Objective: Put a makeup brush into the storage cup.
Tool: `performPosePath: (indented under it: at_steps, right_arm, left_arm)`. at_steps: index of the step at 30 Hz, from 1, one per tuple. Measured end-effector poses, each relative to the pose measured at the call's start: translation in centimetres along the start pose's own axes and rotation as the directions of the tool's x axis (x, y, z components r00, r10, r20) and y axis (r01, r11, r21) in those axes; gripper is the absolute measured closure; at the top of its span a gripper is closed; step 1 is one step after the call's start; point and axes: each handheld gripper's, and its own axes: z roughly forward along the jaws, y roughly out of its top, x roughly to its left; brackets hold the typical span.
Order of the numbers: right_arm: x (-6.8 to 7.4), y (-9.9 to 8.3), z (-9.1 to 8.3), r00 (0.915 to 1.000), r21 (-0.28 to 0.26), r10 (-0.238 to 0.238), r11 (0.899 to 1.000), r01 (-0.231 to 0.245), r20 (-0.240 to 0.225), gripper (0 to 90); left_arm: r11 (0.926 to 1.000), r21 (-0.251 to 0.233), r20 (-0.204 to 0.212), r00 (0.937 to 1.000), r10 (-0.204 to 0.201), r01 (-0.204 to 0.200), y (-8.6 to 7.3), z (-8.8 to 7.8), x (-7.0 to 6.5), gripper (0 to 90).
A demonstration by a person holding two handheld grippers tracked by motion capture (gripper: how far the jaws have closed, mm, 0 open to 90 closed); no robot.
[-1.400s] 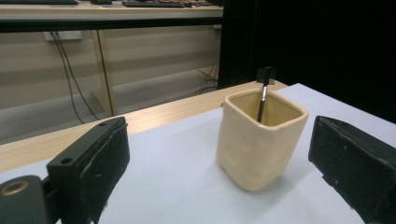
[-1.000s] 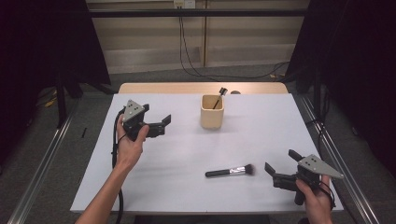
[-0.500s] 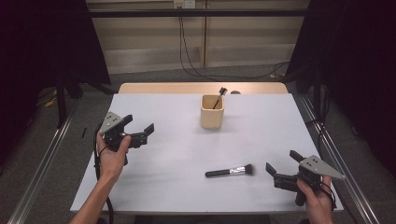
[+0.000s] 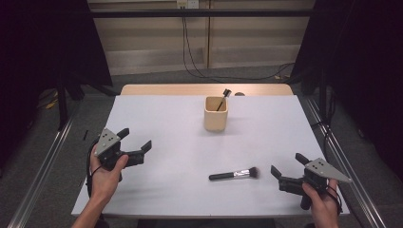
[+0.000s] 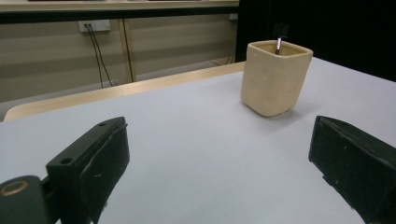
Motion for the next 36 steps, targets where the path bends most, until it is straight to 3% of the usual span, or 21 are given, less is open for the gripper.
performPosePath:
  at_steps: [5,9,13,18,22,26,30,32,34,36]
  right_arm:
    - [0.1,0.0,0.0,1.0,0.001,0.008,1.0,-0.008,0.003,0.0]
    - [0.3,0.0,0.0,1.0,0.002,0.007,1.0,-0.007,0.001,0.0]
    - [0.3,0.0,0.0,1.0,0.001,0.005,1.0,-0.005,0.0,0.0]
    - [0.2,-0.1,-0.1,1.0,0.0,0.005,1.0,-0.005,0.001,0.0]
    - [0.2,-0.1,-0.2,1.0,-0.002,0.006,1.0,-0.006,-0.002,0.0]
    - [0.1,-0.1,-0.2,1.0,-0.004,0.008,1.0,-0.008,-0.001,0.0]
    - [0.1,0.0,-0.2,1.0,-0.006,0.0,1.0,-0.001,-0.006,0.0]
    - [0.2,0.0,-0.2,0.9999,-0.007,-0.005,1.0,0.005,-0.009,0.0]
    - [0.2,0.0,-0.2,1.0,-0.006,-0.003,1.0,0.003,-0.007,0.0]
    - [0.2,0.0,-0.2,1.0,-0.001,0.004,1.0,-0.004,-0.003,0.0]
  left_arm:
    - [0.9999,-0.015,-0.003,1.0,-0.003,0.003,-0.7,-0.9,0.2,5.0]
    - [0.9989,-0.013,0.0,0.999,-0.045,0.045,-1.2,-1.8,0.2,4.3]
    - [0.9986,0.01,-0.019,0.9985,-0.052,0.052,-1.8,-3.0,-0.3,3.7]
    - [0.9985,0.015,-0.009,0.9986,-0.052,0.052,-2.4,-4.2,-0.7,3.8]
    - [0.9976,0.024,-0.015,0.9978,-0.065,0.065,-3.0,-4.2,-0.6,4.4]
    - [0.9997,0.024,-0.021,0.9998,-0.005,0.005,-3.0,-4.0,-0.6,4.4]
    - [0.9996,0.012,-0.011,0.9996,-0.025,0.026,-2.8,-3.6,-0.7,4.4]
    - [0.9997,0.02,-0.013,0.9998,-0.013,0.013,-2.8,-3.6,-0.8,4.3]
    - [0.9993,0.015,0.002,0.9994,-0.035,0.035,-2.8,-3.6,-0.8,4.4]
    - [0.9993,0.018,-0.008,0.9994,-0.034,0.035,-2.7,-3.7,-0.9,4.4]
